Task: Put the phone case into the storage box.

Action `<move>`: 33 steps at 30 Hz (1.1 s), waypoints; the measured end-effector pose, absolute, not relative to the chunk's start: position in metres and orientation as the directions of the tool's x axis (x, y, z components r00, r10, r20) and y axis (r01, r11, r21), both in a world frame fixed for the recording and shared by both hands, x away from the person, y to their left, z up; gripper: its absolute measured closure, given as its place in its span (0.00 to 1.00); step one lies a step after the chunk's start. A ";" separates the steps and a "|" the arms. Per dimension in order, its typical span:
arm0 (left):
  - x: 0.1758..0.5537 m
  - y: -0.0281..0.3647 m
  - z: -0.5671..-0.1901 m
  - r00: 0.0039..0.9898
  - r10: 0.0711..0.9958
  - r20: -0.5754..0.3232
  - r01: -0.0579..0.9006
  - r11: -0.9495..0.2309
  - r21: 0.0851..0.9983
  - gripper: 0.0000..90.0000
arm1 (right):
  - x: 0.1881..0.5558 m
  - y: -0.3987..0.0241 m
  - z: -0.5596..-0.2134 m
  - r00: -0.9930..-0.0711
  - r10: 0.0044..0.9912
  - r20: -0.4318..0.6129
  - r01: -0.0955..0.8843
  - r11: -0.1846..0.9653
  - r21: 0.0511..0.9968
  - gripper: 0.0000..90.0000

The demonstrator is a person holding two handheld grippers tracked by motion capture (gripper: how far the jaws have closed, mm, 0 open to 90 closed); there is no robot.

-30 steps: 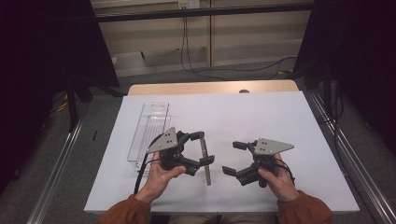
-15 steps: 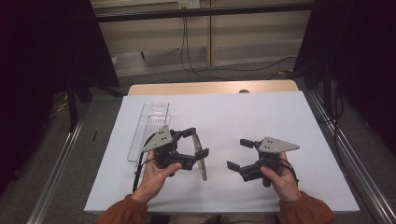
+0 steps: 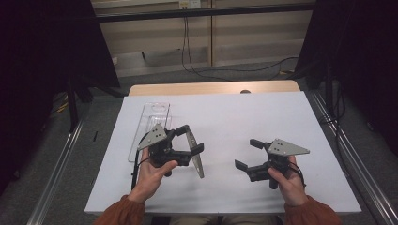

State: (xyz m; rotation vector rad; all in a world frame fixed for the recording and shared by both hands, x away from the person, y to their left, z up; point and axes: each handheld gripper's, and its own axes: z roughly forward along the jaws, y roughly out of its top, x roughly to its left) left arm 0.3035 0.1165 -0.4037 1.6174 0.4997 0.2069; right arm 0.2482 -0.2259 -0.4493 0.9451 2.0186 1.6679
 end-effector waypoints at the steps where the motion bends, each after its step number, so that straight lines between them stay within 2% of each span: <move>1: 0.304 0.117 -0.403 0.883 0.443 -0.155 0.191 -0.039 0.981 0.14 | 0.248 -0.227 -0.450 -0.712 0.689 0.138 0.263 0.079 0.962 0.02; 33: 0.311 0.146 -0.387 0.797 0.578 -0.172 0.201 0.013 0.979 0.13 | 0.221 -0.268 -0.455 -0.534 0.840 0.102 0.228 0.027 0.973 0.00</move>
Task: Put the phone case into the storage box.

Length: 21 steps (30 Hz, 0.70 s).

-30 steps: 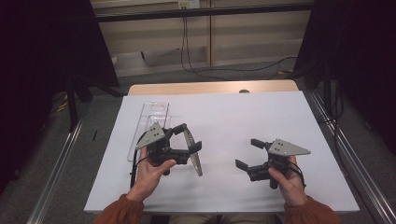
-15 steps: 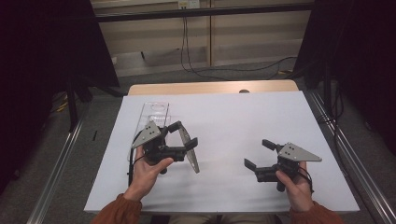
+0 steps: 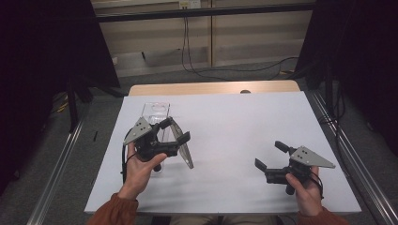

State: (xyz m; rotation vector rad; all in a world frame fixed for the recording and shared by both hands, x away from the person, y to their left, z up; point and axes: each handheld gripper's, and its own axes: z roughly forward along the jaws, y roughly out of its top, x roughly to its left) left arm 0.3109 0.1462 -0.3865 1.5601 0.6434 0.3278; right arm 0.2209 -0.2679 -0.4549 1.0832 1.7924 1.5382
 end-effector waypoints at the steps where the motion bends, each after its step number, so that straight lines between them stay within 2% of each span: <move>1: 0.312 0.147 -0.386 0.802 0.570 -0.180 0.201 0.026 0.979 0.13 | 0.220 -0.269 -0.456 -0.527 0.843 0.104 0.233 0.026 0.972 0.00; 12: 0.314 0.158 -0.379 0.759 0.632 -0.156 0.185 0.020 0.982 0.13 | 0.213 -0.279 -0.458 -0.482 0.873 0.080 0.224 0.035 0.974 0.00; 13: 0.315 0.160 -0.379 0.762 0.634 -0.134 0.174 -0.002 0.985 0.13 | 0.212 -0.280 -0.458 -0.471 0.878 0.079 0.223 0.032 0.974 0.00; 15: 0.315 0.160 -0.377 0.754 0.639 -0.153 0.181 0.022 0.983 0.13 | 0.211 -0.281 -0.459 -0.466 0.880 0.086 0.229 0.026 0.973 0.00; 20: 0.316 0.164 -0.373 0.745 0.655 -0.129 0.171 0.001 0.985 0.13 | 0.209 -0.285 -0.460 -0.447 0.892 0.066 0.229 0.043 0.973 0.00; 21: 0.316 0.163 -0.372 0.739 0.657 -0.149 0.177 0.024 0.984 0.13 | 0.209 -0.287 -0.460 -0.451 0.890 0.066 0.231 0.044 0.972 0.00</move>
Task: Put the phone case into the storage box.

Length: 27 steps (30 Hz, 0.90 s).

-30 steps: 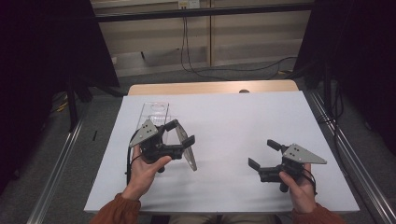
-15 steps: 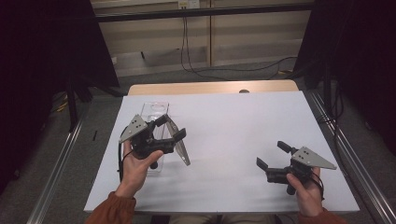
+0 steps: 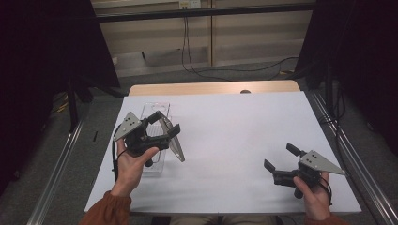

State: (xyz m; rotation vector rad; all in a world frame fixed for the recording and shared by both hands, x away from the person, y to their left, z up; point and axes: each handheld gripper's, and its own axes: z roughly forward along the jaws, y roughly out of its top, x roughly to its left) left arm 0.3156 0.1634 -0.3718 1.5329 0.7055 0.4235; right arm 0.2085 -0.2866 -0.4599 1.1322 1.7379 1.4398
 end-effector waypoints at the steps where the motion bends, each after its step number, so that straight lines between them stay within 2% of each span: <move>1: 0.317 0.165 -0.371 0.736 0.661 -0.145 0.170 0.026 0.985 0.13 | 0.208 -0.287 -0.460 -0.448 0.891 0.071 0.235 0.041 0.971 0.00; 27: 0.331 0.199 -0.351 0.645 0.753 -0.129 0.149 0.042 0.988 0.13 | 0.205 -0.292 -0.463 -0.430 0.901 0.054 0.225 0.048 0.973 0.00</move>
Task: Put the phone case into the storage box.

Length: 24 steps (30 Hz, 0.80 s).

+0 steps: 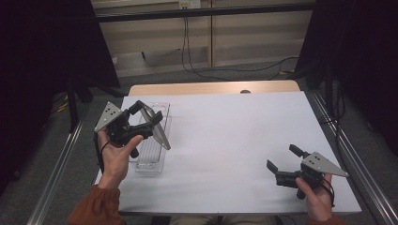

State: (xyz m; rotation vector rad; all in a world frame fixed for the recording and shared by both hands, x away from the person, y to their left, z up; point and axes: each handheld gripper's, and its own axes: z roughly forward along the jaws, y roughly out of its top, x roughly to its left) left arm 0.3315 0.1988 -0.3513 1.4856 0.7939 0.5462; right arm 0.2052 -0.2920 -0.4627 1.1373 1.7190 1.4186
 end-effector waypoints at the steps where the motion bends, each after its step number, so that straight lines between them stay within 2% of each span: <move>1: 0.332 0.200 -0.351 0.644 0.754 -0.126 0.148 0.039 0.988 0.13 | 0.205 -0.292 -0.463 -0.434 0.899 0.053 0.224 0.051 0.973 0.00; 14: 0.351 0.212 -0.343 0.586 0.797 -0.145 0.146 0.072 0.987 0.13 | 0.206 -0.291 -0.464 -0.441 0.896 0.056 0.222 0.049 0.974 0.00; 17: 0.356 0.214 -0.343 0.577 0.809 -0.111 0.136 0.039 0.990 0.13 | 0.206 -0.291 -0.464 -0.435 0.898 0.064 0.227 0.040 0.973 0.00; 24: 0.369 0.215 -0.346 0.537 0.838 -0.100 0.129 0.035 0.991 0.13 | 0.207 -0.291 -0.465 -0.437 0.898 0.053 0.224 0.052 0.973 0.00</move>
